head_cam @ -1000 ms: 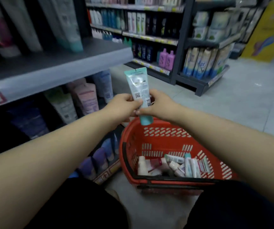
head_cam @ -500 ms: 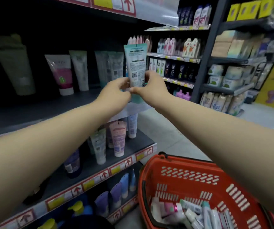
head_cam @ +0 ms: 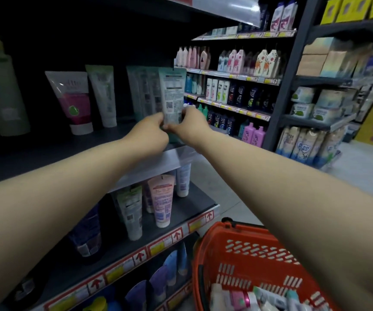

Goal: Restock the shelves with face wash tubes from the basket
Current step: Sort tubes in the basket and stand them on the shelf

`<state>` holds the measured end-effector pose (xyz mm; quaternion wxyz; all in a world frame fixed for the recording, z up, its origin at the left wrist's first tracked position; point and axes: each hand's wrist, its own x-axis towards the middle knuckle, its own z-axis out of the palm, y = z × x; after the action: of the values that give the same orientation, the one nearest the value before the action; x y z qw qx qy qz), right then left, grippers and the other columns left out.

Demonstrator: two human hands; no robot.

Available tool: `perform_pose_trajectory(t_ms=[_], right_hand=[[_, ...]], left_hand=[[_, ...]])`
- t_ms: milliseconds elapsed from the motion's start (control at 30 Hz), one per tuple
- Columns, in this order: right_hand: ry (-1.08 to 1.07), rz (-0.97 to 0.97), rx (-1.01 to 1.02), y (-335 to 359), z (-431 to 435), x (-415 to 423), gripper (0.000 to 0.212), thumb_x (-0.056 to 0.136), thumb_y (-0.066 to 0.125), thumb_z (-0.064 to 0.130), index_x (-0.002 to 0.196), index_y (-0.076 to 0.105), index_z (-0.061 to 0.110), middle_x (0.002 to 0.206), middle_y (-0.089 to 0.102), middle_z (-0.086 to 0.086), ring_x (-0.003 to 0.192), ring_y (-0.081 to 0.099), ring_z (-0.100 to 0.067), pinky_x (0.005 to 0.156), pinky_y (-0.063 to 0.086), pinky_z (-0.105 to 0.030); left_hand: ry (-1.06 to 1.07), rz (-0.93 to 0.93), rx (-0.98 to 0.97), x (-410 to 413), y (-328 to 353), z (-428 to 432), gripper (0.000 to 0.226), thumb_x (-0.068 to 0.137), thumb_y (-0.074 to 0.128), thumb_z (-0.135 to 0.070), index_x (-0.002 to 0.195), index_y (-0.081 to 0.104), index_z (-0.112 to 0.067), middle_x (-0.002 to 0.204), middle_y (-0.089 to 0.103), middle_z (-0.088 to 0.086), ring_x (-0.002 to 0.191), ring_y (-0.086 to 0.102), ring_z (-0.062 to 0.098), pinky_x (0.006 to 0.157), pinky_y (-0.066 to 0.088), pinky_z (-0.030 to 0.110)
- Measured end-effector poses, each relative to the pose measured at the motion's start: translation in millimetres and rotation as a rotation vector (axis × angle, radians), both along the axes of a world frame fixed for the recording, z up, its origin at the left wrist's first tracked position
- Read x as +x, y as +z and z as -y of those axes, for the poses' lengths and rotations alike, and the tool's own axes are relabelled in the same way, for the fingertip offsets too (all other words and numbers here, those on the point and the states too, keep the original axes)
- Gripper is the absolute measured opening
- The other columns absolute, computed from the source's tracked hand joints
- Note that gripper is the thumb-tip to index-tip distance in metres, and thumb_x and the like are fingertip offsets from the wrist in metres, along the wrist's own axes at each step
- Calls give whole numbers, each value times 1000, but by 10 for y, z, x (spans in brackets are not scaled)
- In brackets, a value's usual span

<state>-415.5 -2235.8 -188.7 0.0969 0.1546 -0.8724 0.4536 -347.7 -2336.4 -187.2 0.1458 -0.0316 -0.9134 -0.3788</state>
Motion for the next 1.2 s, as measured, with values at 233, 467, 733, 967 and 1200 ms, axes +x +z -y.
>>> perform_pose_trajectory(t_ms=[233, 467, 733, 967, 1200], right_hand=[[40, -252, 379, -160, -490, 517, 57, 85, 61, 21, 133, 38, 1, 134, 44, -18, 125, 43, -31, 100, 39, -37], [119, -229, 705, -562, -1353, 907, 56, 83, 56, 19, 134, 39, 2, 138, 43, -17, 129, 39, -31, 104, 33, -34], [67, -36, 867, -1386, -2301, 1041, 65, 84, 58, 26, 138, 36, -1, 144, 37, -20, 133, 36, -32, 110, 30, -35], [90, 179, 959, -2223, -2912, 984, 62, 80, 60, 24, 134, 41, 1, 136, 45, -17, 126, 44, -32, 106, 37, -35], [89, 452, 940, -3131, -3465, 785, 61, 80, 61, 26, 134, 40, 7, 132, 45, -14, 123, 46, -32, 99, 44, -41]], left_hand=[[137, -143, -187, 374, -60, -270, 46, 83, 45, -4, 127, 56, -9, 124, 62, 9, 117, 56, 23, 99, 41, 29], [-139, 20, -522, 490, -440, -978, 55, 77, 46, -7, 131, 47, -19, 125, 57, 11, 106, 58, 30, 85, 51, 43], [-350, 198, -610, 441, -1305, -1821, 48, 84, 51, -17, 132, 45, -13, 133, 51, 12, 122, 51, 30, 98, 44, 38], [-472, 405, -713, 190, -2160, -2429, 56, 78, 54, -17, 133, 43, -15, 137, 49, 11, 122, 52, 30, 99, 45, 41], [-604, 588, -748, -92, -3121, -3041, 55, 83, 53, -16, 135, 39, -11, 138, 45, 12, 122, 50, 29, 98, 45, 42]])
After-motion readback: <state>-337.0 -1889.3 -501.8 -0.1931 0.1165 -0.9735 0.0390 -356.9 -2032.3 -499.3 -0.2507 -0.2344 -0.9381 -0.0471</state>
